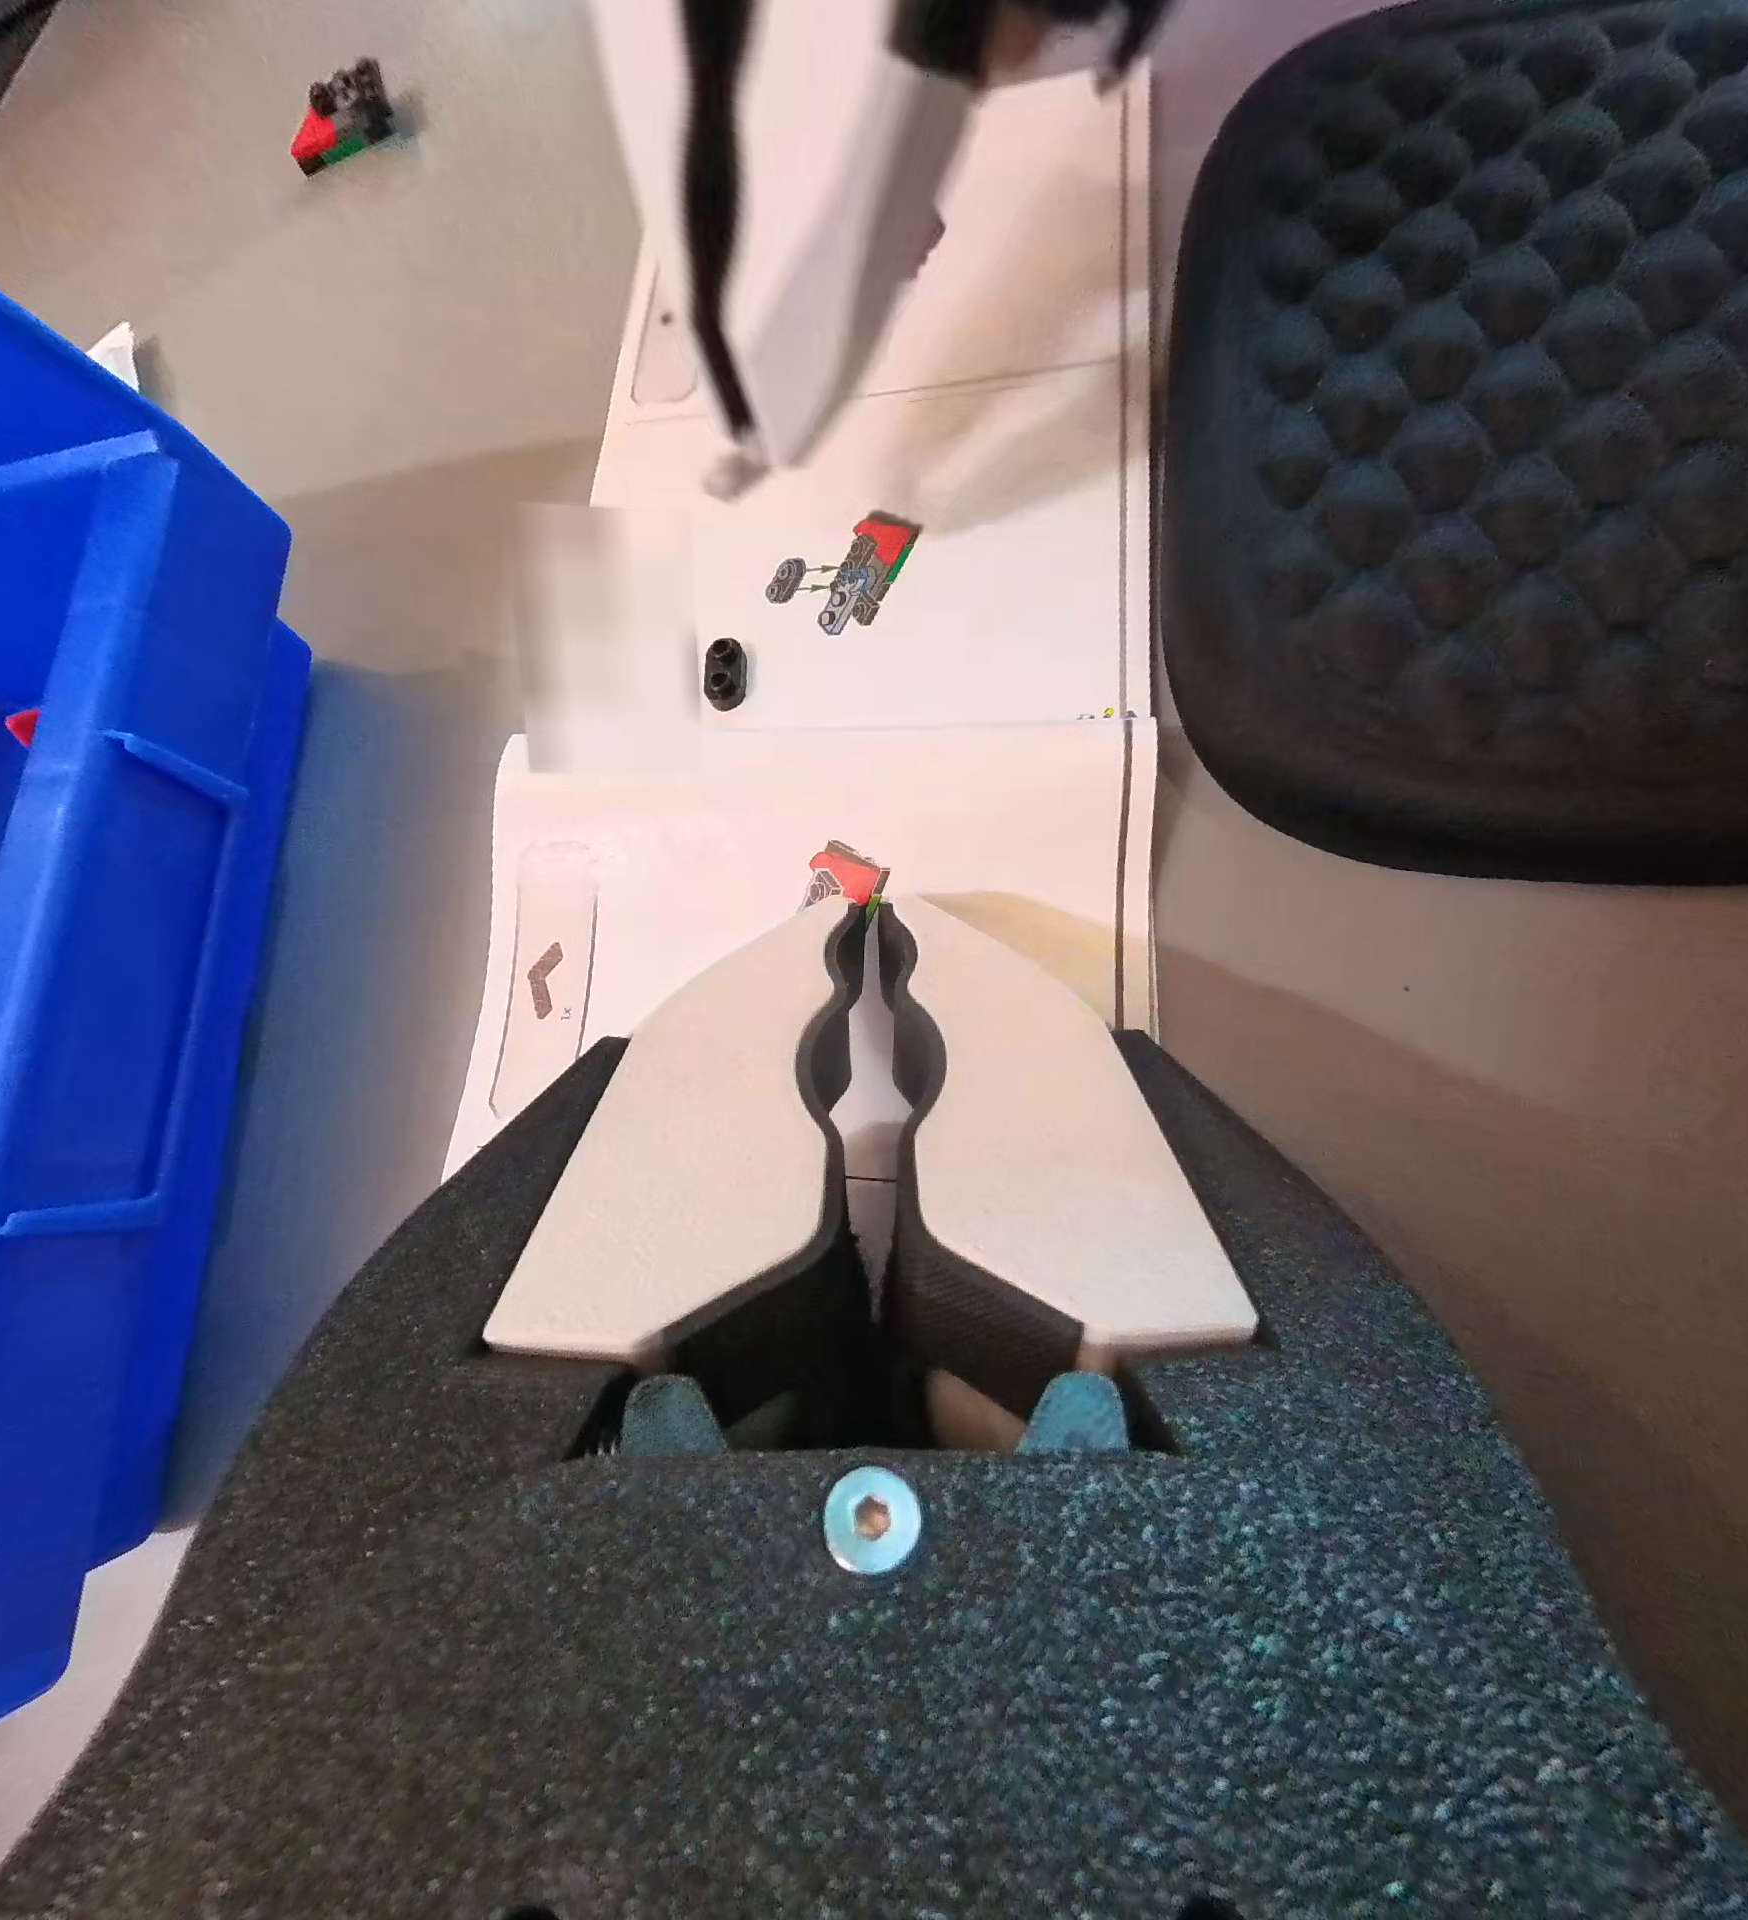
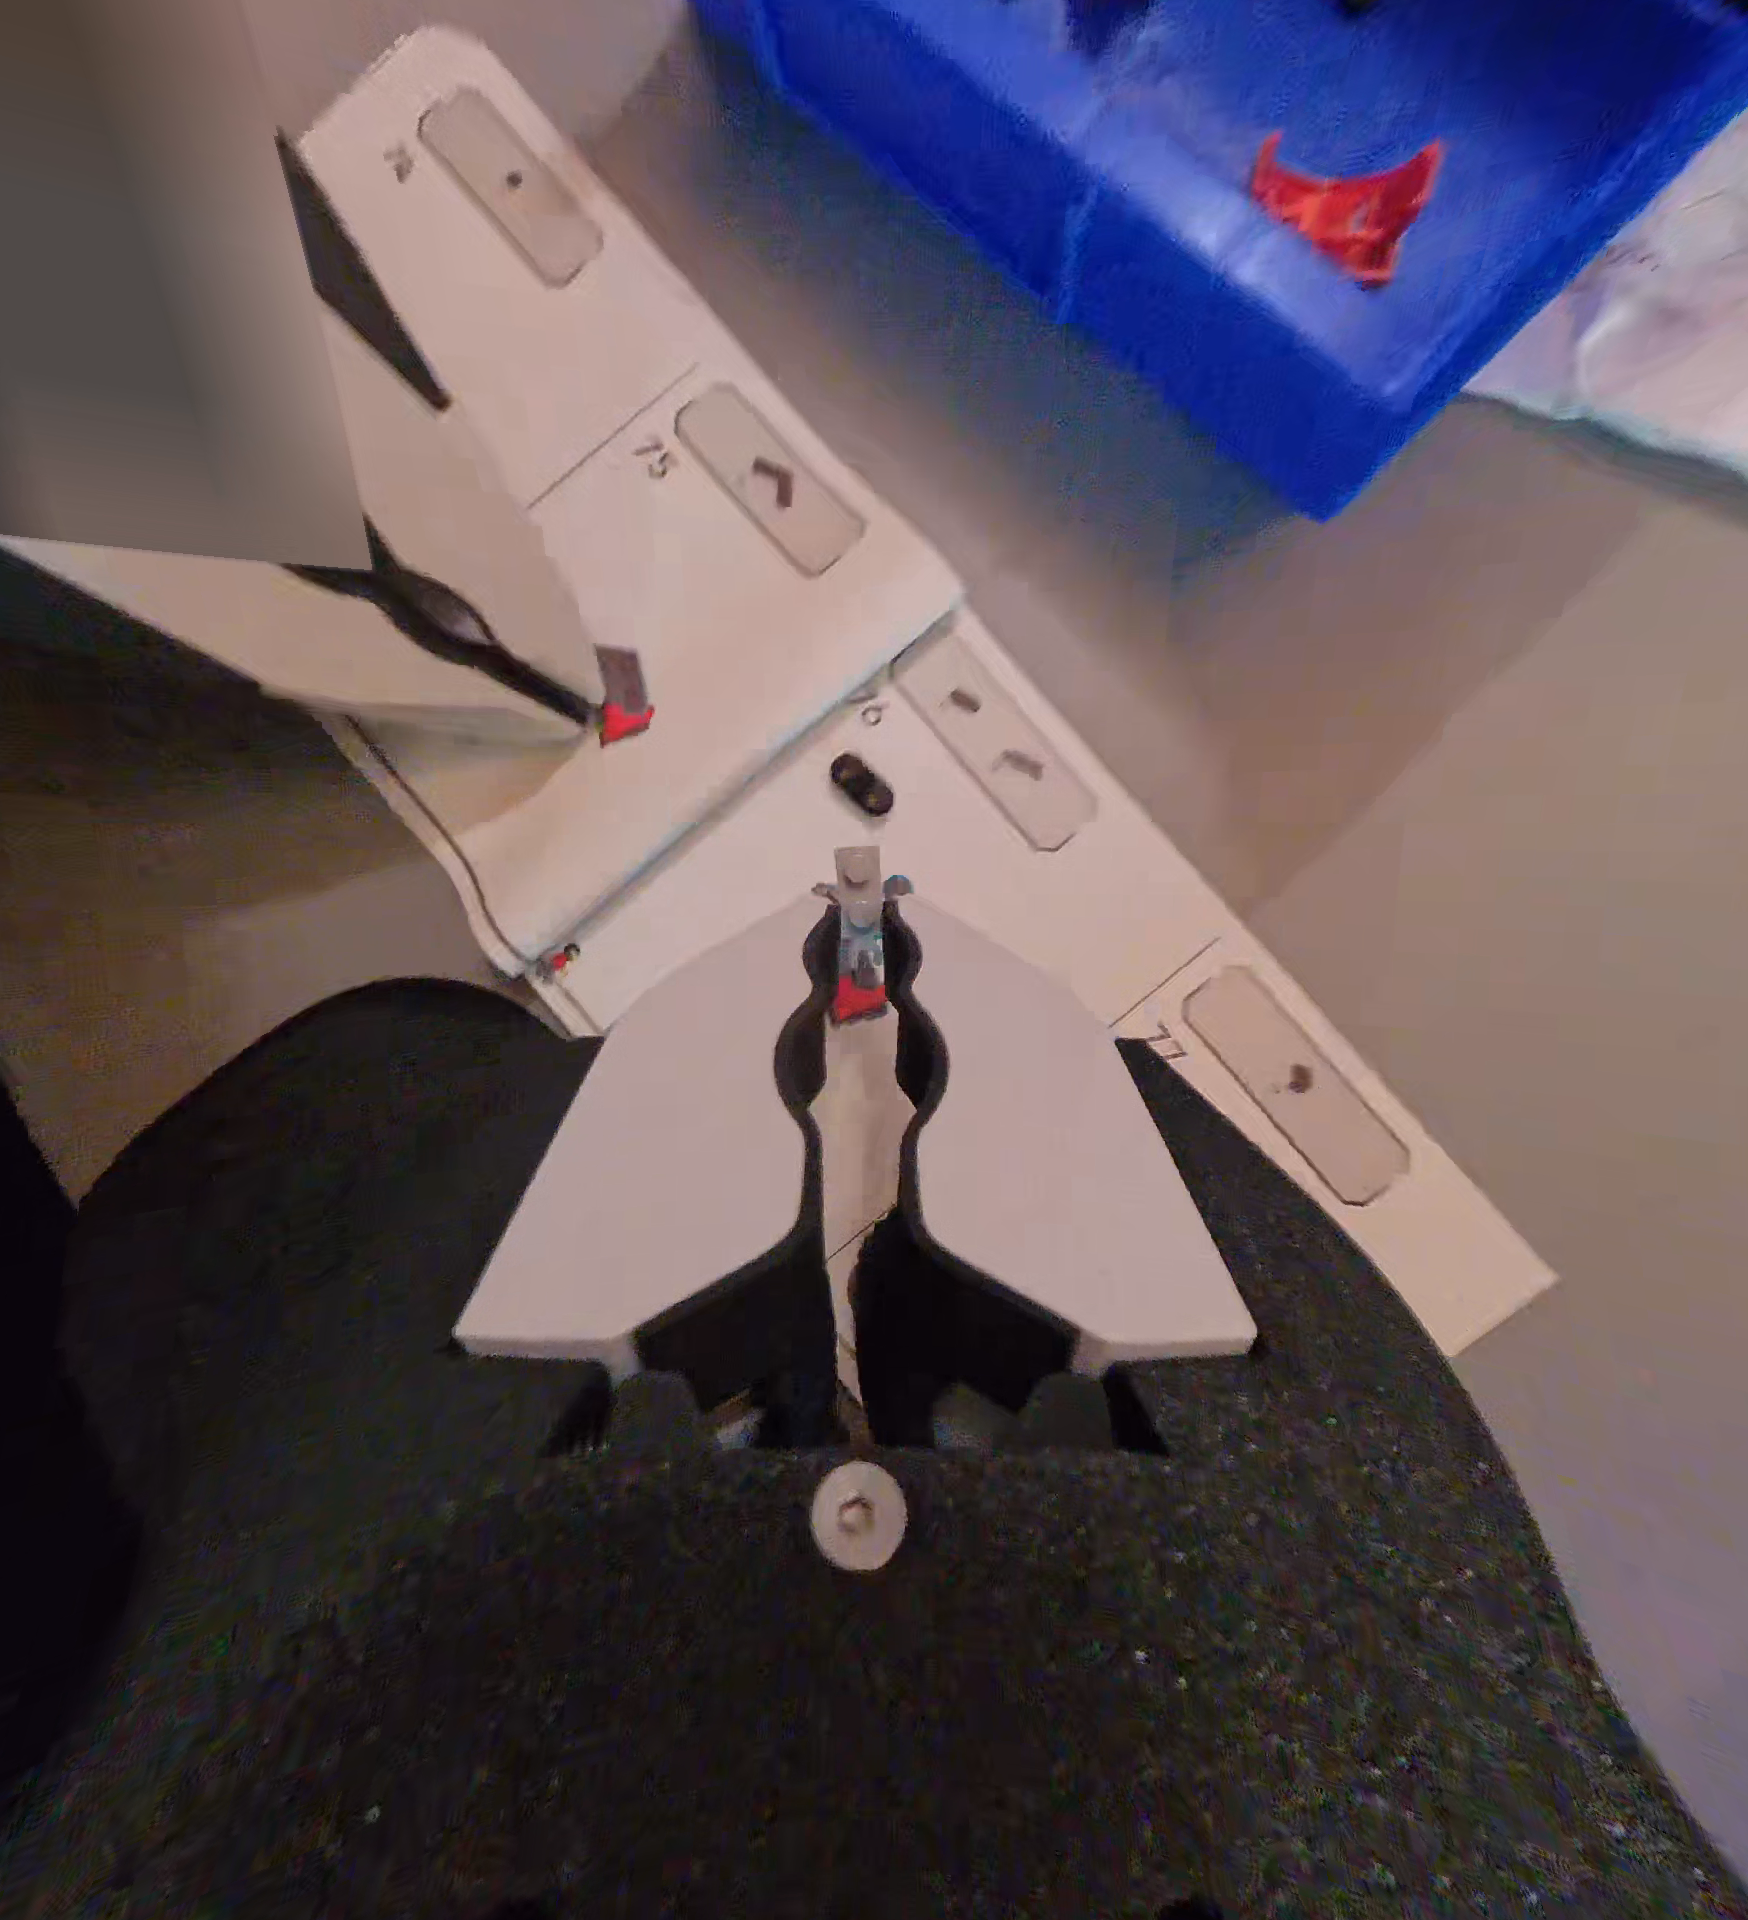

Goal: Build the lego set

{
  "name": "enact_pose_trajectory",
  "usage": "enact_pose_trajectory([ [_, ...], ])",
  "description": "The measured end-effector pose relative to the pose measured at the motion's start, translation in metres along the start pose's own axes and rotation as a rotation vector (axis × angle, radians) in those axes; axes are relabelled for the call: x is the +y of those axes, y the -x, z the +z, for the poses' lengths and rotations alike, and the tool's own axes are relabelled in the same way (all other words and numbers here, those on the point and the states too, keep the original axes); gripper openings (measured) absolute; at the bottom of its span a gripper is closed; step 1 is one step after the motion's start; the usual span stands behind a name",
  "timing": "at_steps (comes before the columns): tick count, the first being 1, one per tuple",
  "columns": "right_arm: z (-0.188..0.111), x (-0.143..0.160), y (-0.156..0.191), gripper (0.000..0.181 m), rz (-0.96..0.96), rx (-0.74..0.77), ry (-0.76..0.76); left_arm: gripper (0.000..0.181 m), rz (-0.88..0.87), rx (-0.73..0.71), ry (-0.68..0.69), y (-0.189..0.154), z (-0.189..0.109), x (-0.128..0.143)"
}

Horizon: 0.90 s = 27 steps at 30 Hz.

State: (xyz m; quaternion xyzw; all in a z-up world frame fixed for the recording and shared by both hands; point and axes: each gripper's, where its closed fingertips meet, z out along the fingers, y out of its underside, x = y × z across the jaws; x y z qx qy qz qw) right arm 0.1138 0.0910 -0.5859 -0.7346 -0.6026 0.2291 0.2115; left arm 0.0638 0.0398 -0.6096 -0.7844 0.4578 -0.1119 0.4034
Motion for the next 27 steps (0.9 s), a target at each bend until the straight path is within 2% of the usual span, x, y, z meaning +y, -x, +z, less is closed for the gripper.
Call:
enact_pose_trajectory([
  [5, 0.016, 0.005, 0.017, 0.008, -0.2, -0.051, 0.037, 0.002, -0.004, 0.003, 0.0, 0.0, 0.0, 0.0],
  [10, 0.022, 0.007, 0.008, 0.008, -0.326, -0.023, 0.121, 0.002, -0.003, 0.002, 0.0, 0.0, 0.0, 0.0],
  [15, 0.016, 0.005, -0.023, 0.008, -0.214, 0.067, 0.085, 0.002, -0.002, 0.001, 0.0, 0.0, 0.0, 0.0],
  [18, 0.018, 0.004, -0.029, 0.008, -0.166, 0.053, 0.043, 0.002, -0.001, 0.0, 0.0, 0.0, 0.0, 0.0],
  [21, 0.02, 0.012, -0.036, 0.012, -0.159, 0.08, 0.078, 0.002, -0.003, 0.002, 0.0, 0.0, 0.0, 0.0],
  [27, 0.012, 0.007, -0.037, 0.02, -0.125, 0.085, 0.012, 0.002, -0.004, 0.002, 0.0, 0.0, 0.0, 0.0],
])
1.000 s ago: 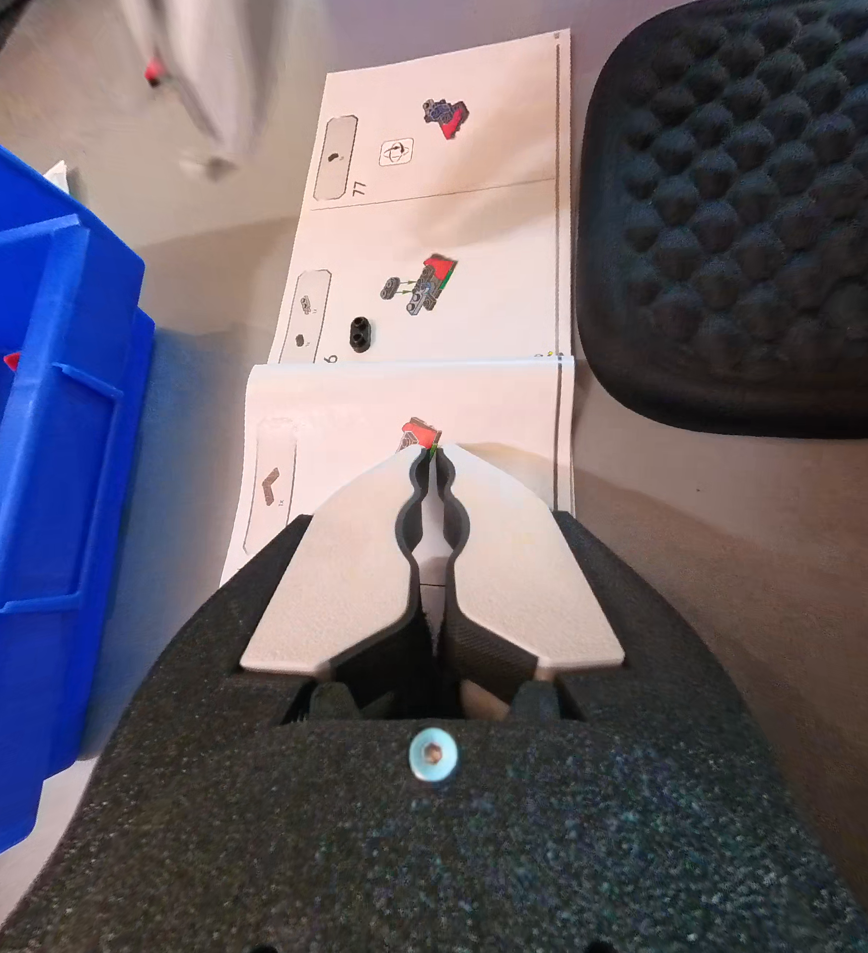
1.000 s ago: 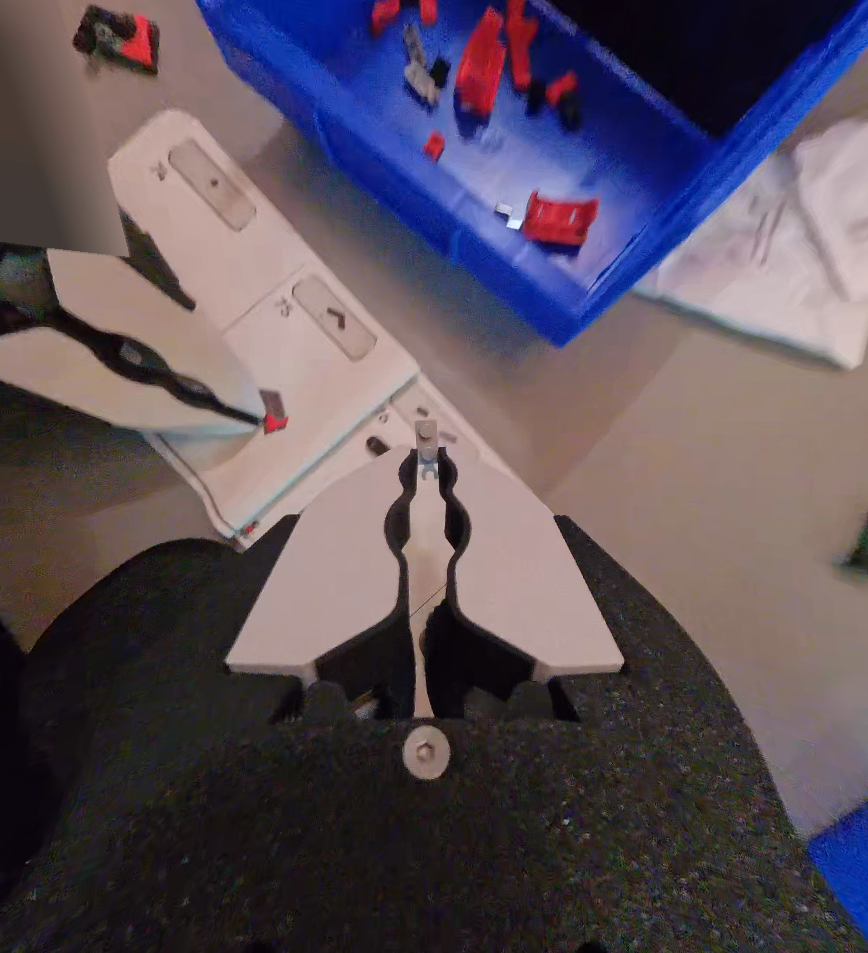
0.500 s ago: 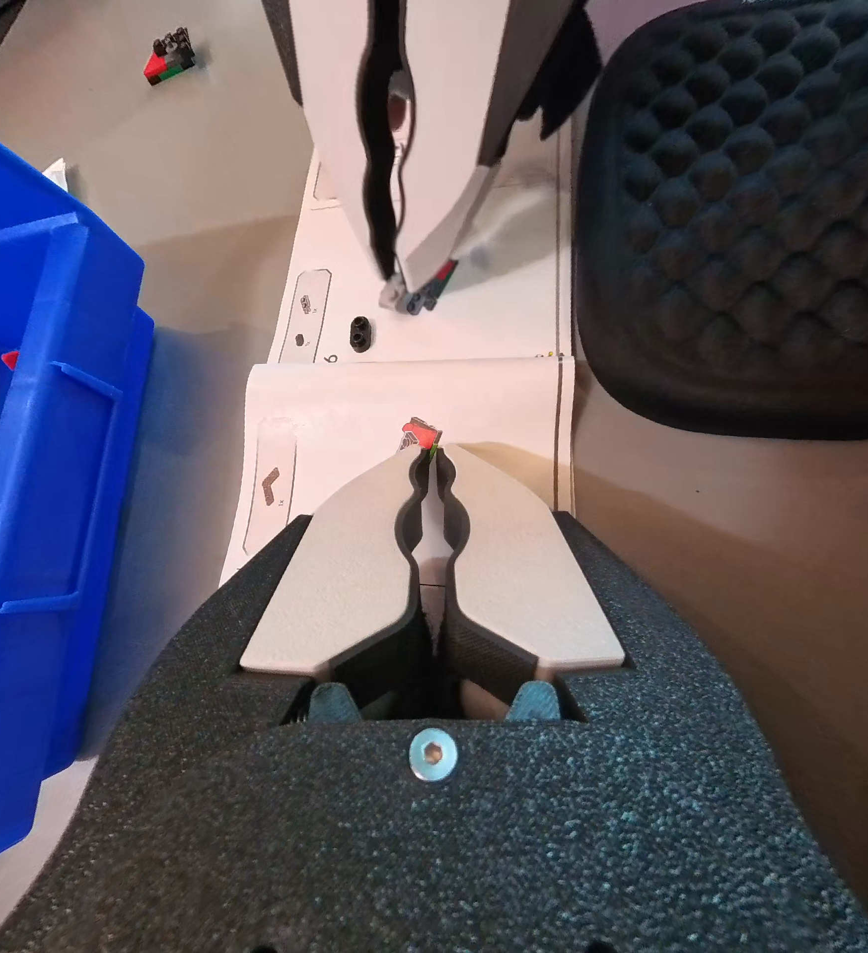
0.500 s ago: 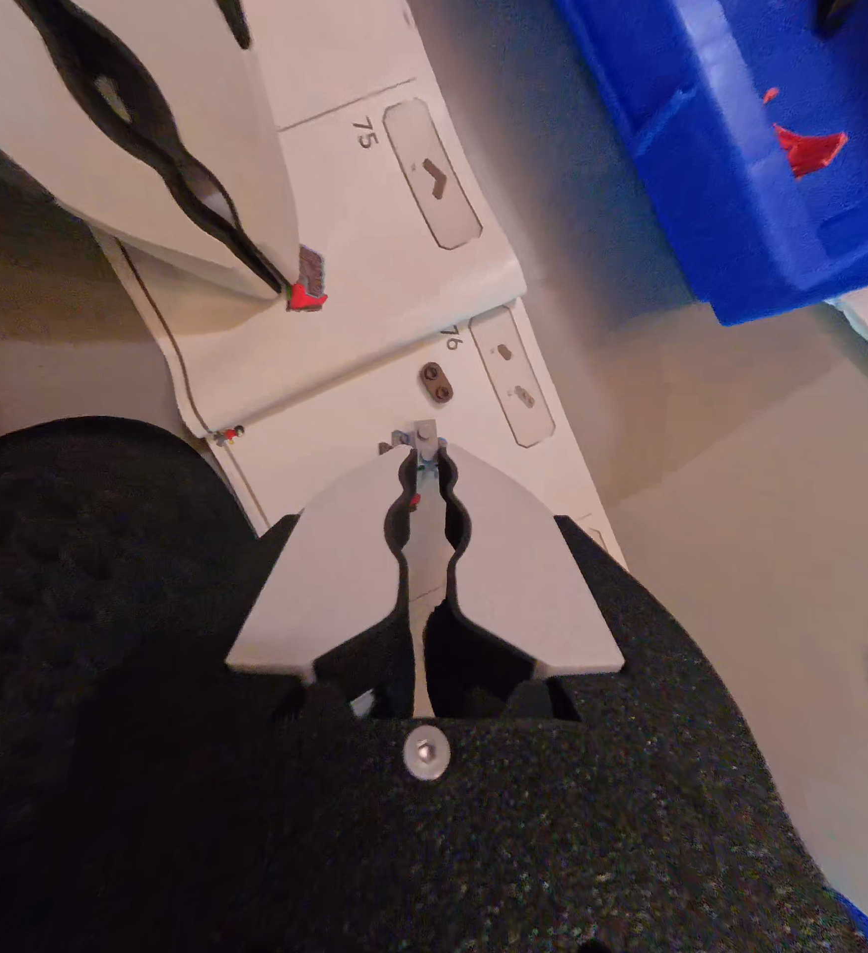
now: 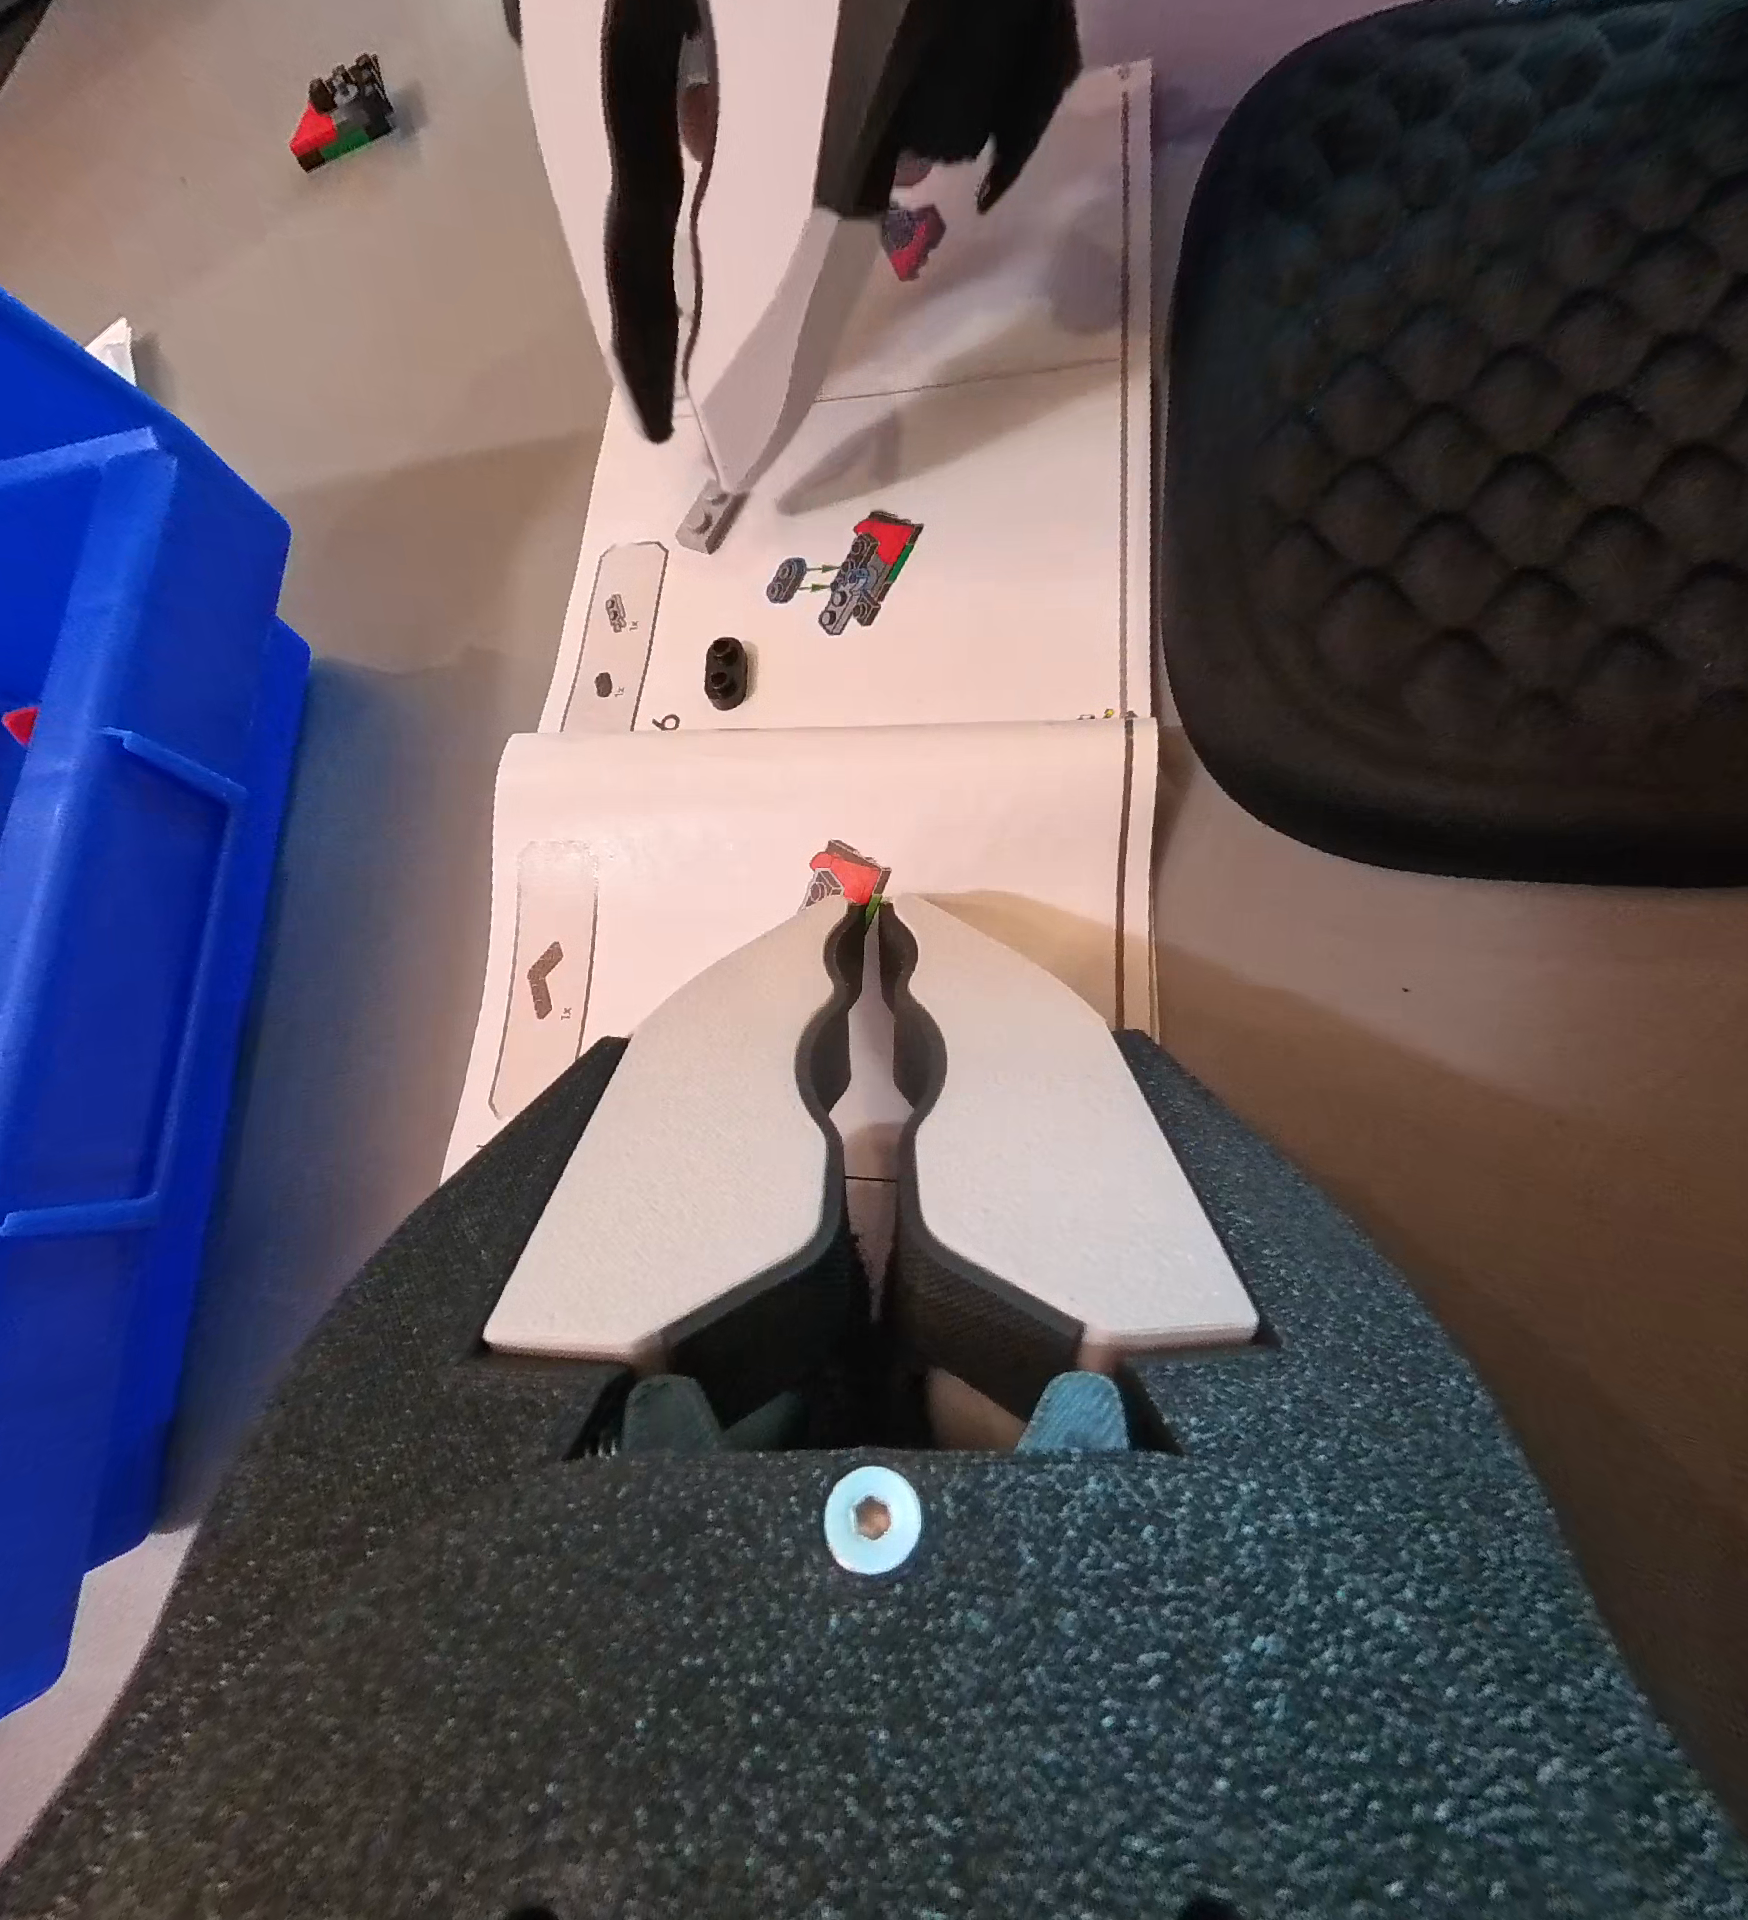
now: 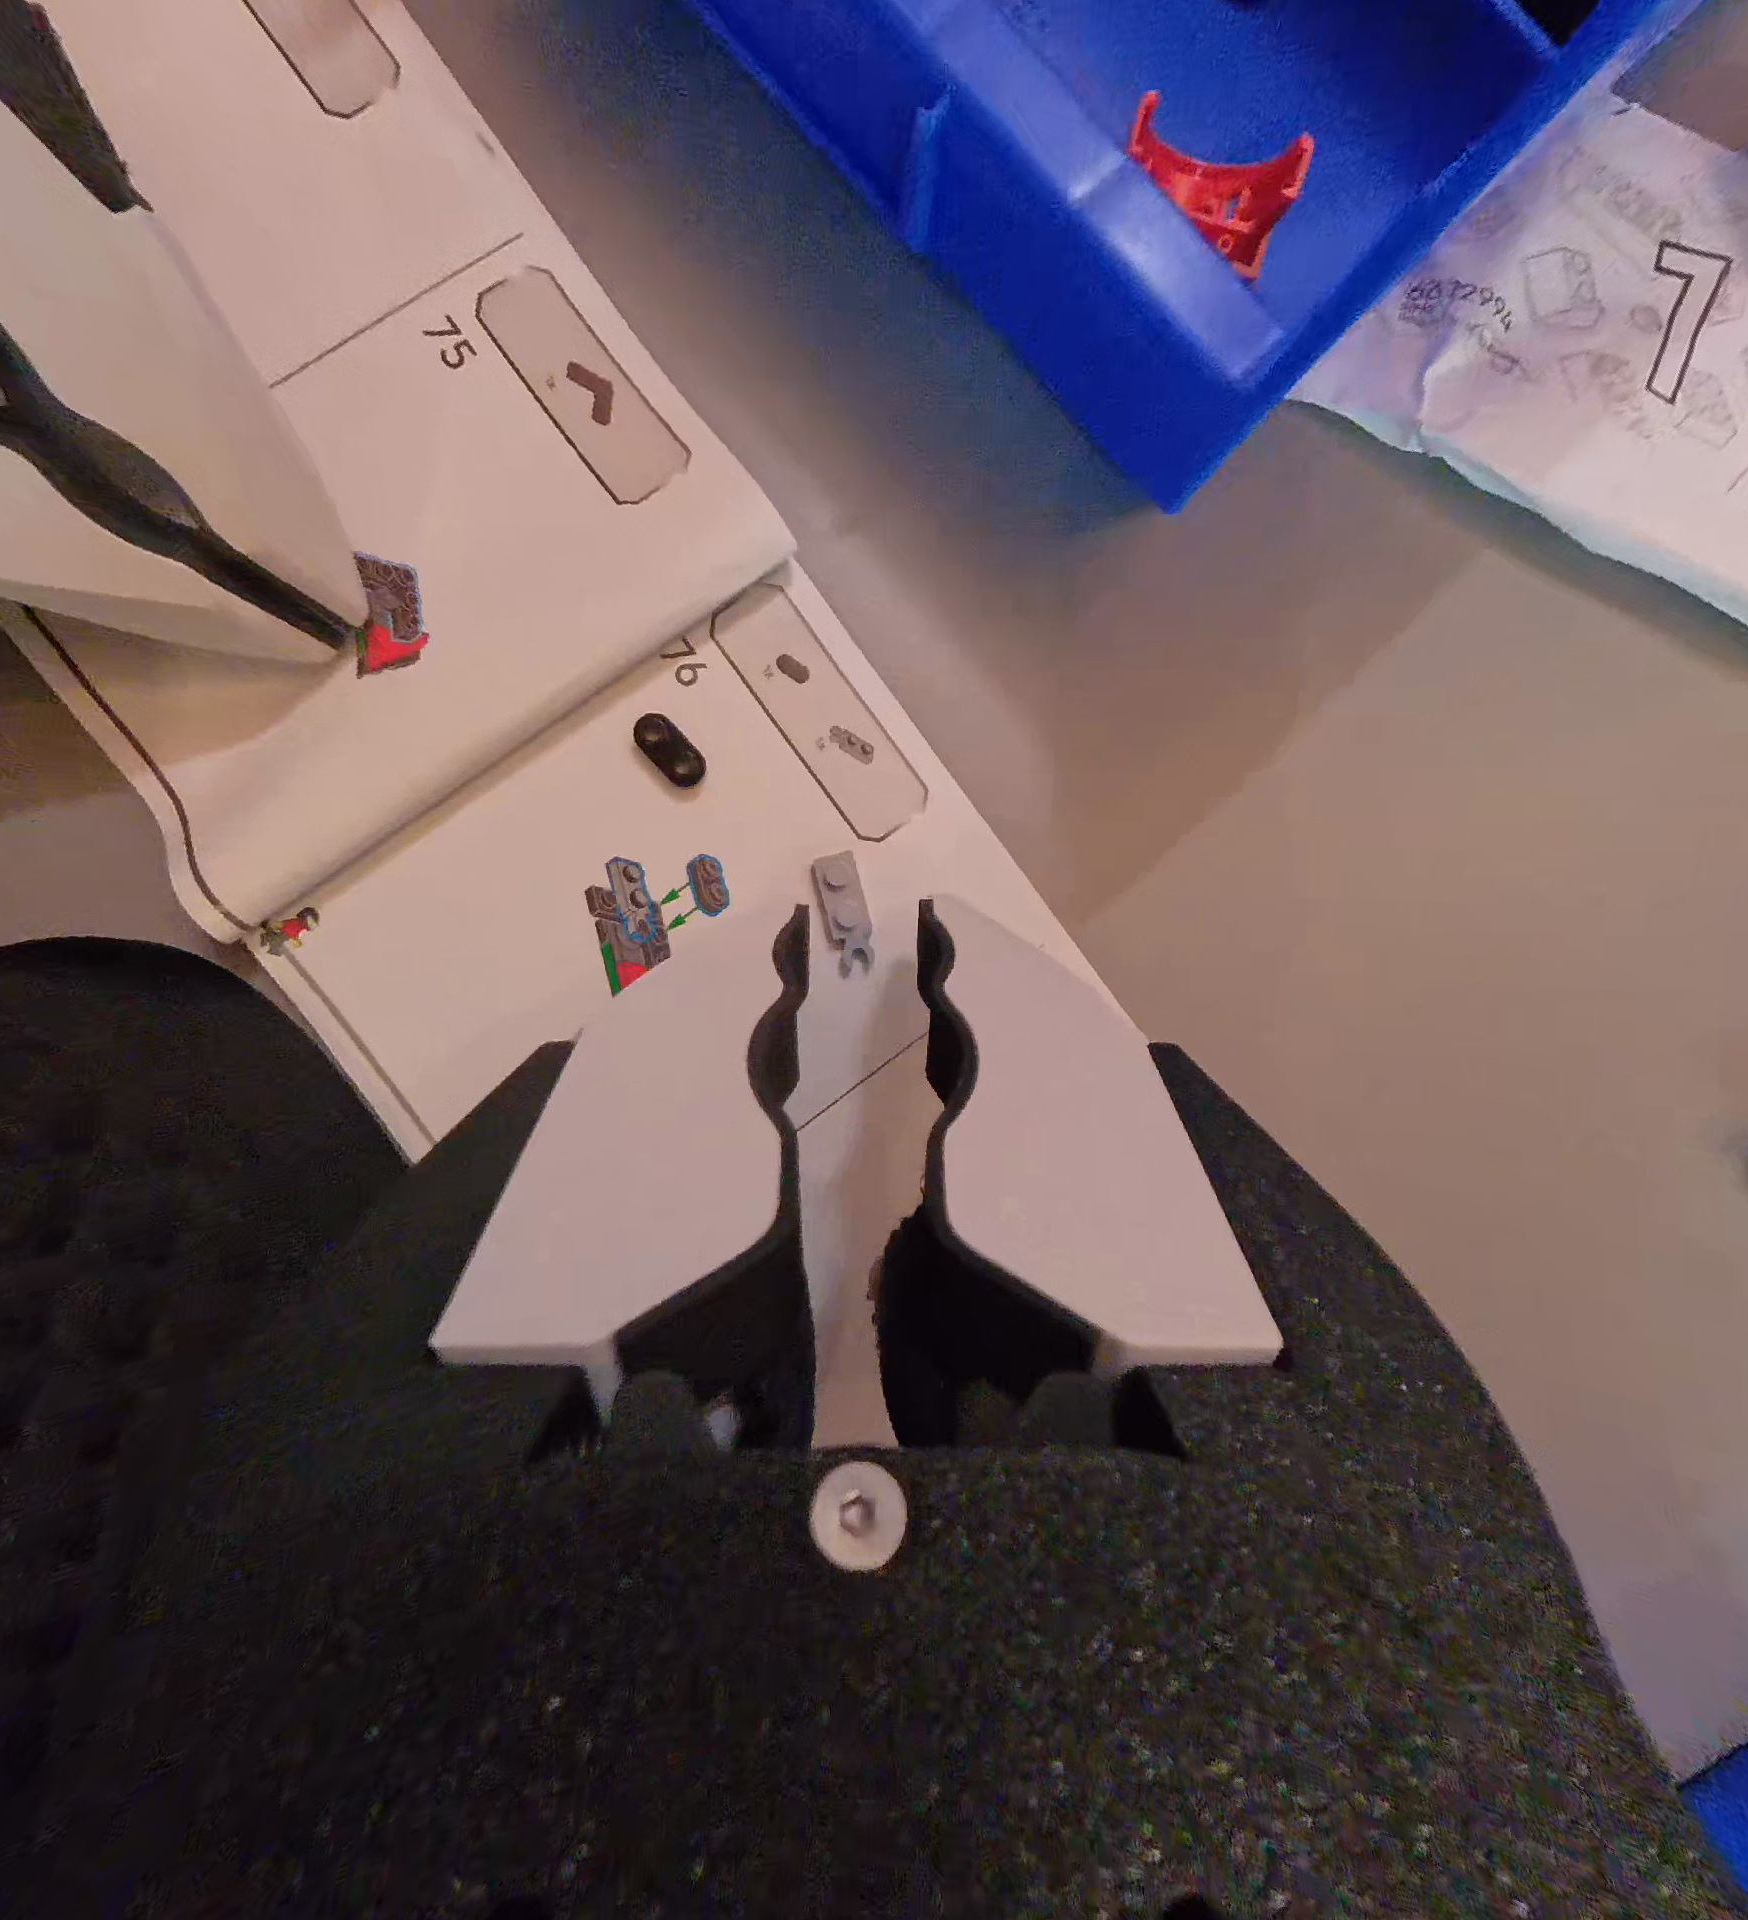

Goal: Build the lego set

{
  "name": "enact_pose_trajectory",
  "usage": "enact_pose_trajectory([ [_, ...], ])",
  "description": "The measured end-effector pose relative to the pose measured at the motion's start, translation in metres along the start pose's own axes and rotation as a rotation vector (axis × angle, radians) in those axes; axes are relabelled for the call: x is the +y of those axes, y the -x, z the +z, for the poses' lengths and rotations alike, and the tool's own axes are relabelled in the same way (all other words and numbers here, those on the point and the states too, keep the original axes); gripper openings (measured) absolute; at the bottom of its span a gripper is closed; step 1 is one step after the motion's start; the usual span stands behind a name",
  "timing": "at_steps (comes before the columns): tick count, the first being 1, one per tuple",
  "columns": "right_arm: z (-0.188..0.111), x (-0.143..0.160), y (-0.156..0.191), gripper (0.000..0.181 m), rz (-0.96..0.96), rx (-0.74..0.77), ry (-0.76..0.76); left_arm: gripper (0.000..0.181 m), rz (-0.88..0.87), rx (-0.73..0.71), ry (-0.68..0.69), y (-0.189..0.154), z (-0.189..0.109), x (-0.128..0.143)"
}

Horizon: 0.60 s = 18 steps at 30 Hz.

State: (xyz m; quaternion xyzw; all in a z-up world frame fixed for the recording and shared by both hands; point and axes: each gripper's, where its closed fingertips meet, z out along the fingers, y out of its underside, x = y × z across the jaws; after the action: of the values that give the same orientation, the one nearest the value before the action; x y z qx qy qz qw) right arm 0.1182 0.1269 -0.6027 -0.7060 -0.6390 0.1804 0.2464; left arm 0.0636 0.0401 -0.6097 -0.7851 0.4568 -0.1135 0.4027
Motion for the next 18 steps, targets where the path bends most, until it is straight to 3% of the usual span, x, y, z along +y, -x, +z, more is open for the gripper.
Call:
enact_pose_trajectory([
  [6, -0.016, 0.009, 0.002, 0.017, 0.035, 0.028, -0.006, 0.002, -0.002, 0.001, 0.0, 0.0, 0.0, 0.0],
  [13, -0.022, 0.05, 0.012, 0.024, 0.152, 0.056, 0.129, 0.002, 0.002, -0.005, -0.001, 0.0, 0.0, 0.0],
  [18, -0.022, 0.049, 0.016, 0.03, 0.225, 0.071, 0.125, 0.003, 0.008, -0.011, 0.0, 0.0, 0.0, 0.0],
])
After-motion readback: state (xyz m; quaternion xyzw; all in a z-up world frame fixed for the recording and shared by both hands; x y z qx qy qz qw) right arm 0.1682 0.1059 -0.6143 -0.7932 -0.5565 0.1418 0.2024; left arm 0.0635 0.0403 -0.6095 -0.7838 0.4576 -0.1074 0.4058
